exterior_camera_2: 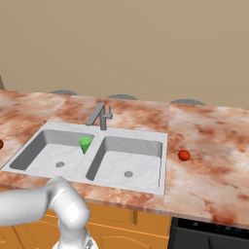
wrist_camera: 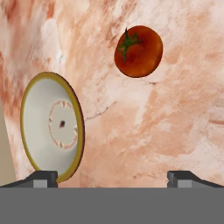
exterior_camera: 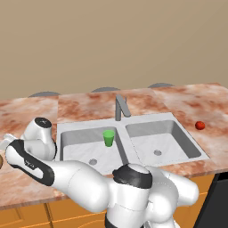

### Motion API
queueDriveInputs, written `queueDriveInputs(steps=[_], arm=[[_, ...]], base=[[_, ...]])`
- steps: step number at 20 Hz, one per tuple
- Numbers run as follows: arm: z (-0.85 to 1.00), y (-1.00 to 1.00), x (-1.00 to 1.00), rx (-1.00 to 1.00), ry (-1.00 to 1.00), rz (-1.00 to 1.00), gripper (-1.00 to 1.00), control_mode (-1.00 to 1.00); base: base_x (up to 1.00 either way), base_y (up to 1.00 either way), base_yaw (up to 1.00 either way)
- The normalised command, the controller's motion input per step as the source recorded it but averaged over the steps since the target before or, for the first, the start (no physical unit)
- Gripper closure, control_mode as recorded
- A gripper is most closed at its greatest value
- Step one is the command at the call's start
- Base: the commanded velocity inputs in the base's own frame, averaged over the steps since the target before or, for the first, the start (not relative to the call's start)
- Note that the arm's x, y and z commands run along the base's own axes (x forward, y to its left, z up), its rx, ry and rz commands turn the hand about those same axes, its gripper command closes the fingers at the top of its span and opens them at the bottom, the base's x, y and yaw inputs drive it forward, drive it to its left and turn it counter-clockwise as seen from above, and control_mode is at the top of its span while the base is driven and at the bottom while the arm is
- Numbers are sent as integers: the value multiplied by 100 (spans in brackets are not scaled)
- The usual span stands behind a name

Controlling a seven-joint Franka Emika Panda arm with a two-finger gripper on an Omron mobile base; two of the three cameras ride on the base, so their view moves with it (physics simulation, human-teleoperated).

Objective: Remove the tomato and tomato from the sink. Then move the bowl and cup from the counter to the sink for washing.

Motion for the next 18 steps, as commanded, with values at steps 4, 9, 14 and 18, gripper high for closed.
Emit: queueDriveInputs(steps=[4, 9, 14, 18], arm=[[-14, 18, 20, 0, 0, 9, -100, -100], [-14, 20, 20, 0, 0, 7, -100, -100], [-13, 23, 18, 0, -2, 6, -100, -100], [-10, 27, 17, 0, 0, 1, -100, -100]], base=[[0, 0, 0], [0, 0, 0], [0, 0, 0], [0, 0, 0]])
